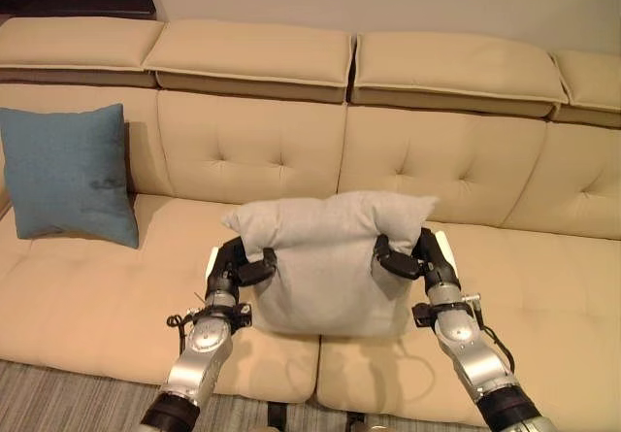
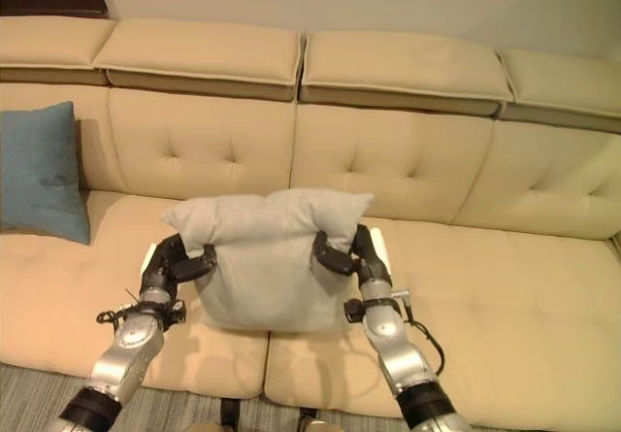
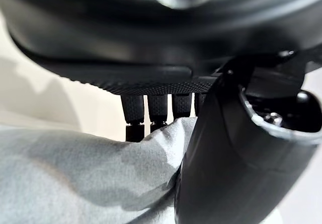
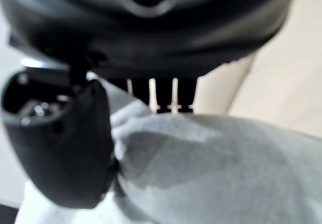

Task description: Pick up all the scattered cushions and arrange them neatly on the sofa.

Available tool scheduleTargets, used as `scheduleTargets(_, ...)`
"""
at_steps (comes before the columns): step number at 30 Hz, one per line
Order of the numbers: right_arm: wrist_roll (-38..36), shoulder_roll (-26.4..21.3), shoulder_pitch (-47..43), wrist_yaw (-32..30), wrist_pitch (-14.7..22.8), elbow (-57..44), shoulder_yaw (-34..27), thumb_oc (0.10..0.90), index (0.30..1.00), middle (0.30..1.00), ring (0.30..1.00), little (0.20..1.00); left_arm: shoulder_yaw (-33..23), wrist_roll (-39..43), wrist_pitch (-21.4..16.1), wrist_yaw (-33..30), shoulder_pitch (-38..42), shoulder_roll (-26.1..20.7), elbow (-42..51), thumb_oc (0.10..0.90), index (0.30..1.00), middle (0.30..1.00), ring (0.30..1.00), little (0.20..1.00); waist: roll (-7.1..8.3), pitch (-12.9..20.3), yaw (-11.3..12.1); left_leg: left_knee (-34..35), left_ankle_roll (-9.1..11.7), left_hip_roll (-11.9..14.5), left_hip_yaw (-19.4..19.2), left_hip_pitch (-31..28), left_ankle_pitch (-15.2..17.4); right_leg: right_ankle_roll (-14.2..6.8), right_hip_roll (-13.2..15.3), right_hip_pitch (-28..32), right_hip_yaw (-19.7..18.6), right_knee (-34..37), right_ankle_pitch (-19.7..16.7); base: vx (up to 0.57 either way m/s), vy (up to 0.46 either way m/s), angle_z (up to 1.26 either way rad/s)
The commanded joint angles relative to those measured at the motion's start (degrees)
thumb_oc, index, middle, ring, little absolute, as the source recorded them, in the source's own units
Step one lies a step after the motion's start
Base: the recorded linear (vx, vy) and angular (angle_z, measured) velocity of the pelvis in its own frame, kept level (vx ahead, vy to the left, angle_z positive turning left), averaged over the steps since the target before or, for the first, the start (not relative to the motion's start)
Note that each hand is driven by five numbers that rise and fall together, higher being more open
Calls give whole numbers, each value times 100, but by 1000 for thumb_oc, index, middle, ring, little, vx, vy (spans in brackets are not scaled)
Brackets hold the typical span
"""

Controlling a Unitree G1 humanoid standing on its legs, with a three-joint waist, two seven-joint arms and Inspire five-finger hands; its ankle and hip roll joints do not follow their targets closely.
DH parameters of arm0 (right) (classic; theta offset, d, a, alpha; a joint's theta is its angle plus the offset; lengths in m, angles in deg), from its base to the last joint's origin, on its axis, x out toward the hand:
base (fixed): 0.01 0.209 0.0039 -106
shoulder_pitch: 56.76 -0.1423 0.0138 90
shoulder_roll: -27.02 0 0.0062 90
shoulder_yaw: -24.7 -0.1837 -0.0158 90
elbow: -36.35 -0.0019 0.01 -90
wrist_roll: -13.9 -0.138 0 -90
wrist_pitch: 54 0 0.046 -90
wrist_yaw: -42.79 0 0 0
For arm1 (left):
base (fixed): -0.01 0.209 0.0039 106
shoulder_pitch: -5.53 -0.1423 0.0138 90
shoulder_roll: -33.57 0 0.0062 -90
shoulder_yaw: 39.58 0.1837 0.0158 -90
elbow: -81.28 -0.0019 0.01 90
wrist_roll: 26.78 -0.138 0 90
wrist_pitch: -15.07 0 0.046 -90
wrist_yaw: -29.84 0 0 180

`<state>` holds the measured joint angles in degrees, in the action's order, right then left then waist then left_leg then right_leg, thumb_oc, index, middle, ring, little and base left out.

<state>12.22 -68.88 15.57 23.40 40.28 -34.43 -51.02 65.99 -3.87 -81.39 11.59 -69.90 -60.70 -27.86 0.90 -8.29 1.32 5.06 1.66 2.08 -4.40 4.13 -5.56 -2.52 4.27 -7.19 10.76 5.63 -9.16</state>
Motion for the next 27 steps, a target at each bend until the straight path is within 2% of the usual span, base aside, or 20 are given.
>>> scheduleTargets(1, -42, 297, -1448, -409, 799, -391, 224, 400, 300, 300, 300, 300, 562, -308, -1033, -108, 1798, 171, 167, 400, 300, 300, 300, 300, -1, 124, 45, -6, 77, -119, 93, -88, 717, -623, 48, 403, 52, -63, 829, -163, -7, 1)
scheduleTargets(4, 115, 43, -2542, -890, 797, 65, 328, 400, 300, 300, 300, 300, 744, -372, -1223, -588, 2916, 85, -336, 400, 300, 300, 300, 300, -23, -74, 46, -6, 121, -135, 172, 436, 543, -631, 43, -121, 4, -63, 694, -199, 3, 5)
scheduleTargets(6, 336, -345, -3474, -1328, 751, 585, 454, 400, 300, 300, 300, 300, 896, -433, -1318, -935, 3818, -7, -975, 400, 300, 300, 300, 300, -19, -58, -18, -6, 206, -199, 218, 971, 351, -622, 48, -637, -27, -63, 510, -121, 20, 20)
scheduleTargets(12, 652, -677, -4228, -1726, 615, 1309, 735, 400, 300, 300, 300, 300, 1052, -267, -1415, -956, 4542, -127, -1750, 400, 300, 300, 300, 300, 18, 70, -91, -6, 282, -244, 153, 1481, 227, -642, 77, -1114, -68, -63, 398, -22, 13, 6)
scheduleTargets(16, 509, -825, -4458, -1740, 569, 1917, 857, 400, 300, 300, 300, 300, 1159, 6, -1417, -780, 4851, -162, -2227, 400, 300, 300, 300, 300, 18, 97, -161, -6, 323, -257, 159, 1733, 171, -656, 104, -1375, -87, -63, 325, 0, 9, -4)
scheduleTargets(17, 506, -826, -4465, -1739, 573, 1923, 860, 422, 333, 333, 333, 333, 1158, 8, -1419, -777, 4855, -162, -2230, 439, 359, 359, 359, 359, 16, 99, -162, -6, 323, -257, 159, 1738, 170, -656, 104, -1380, -87, -63, 324, -6, -6, 4)
scheduleTargets(18, 431, -847, -4466, -1689, 560, 2035, 885, 590, 585, 585, 585, 585, 1157, 29, -1412, -751, 4859, -196, -2263, 681, 721, 721, 721, 721, 21, 89, -170, -6, 330, -259, 166, 1767, 159, -659, 106, -1415, -82, -63, 305, 0, 0, 0)
scheduleTargets(19, 363, -850, -4429, -1625, 545, 2120, 883, 800, 900, 900, 900, 900, 1149, 60, -1393, -723, 4838, -228, -2311, 800, 900, 900, 900, 900, 25, 90, -171, -6, 333, -259, 171, 1801, 154, -660, 107, -1451, -88, -63, 297, 0, 0, 0)
scheduleTargets(24, 26, -979, -4131, -1416, 532, 2357, 727, 800, 900, 900, 900, 900, 1053, 29, -1307, -573, 4571, -579, -2310, 800, 900, 900, 900, 900, 23, 122, -195, -6, 326, -268, 146, 1847, 155, -662, 107, -1517, -127, -63, 277, 3, -1, -3)
scheduleTargets(25, -59, -1136, -3940, -1345, 549, 2385, 608, 800, 900, 900, 900, 900, 921, 13, -1282, -514, 4383, -840, -2283, 800, 900, 900, 900, 900, 18, 140, -197, -6, 319, -274, 151, 1842, 171, -665, 115, -1517, -129, -63, 272, 11, -4, -3)
scheduleTargets(27, -128, -1280, -3795, -1287, 566, 2401, 517, 800, 900, 900, 900, 900, 811, 3, -1263, -470, 4241, -1029, -2283, 800, 900, 900, 900, 900, 15, 153, -193, -6, 315, -276, 153, 1834, 178, -666, 115, -1516, -117, -63, 270, 9, -9, -4)
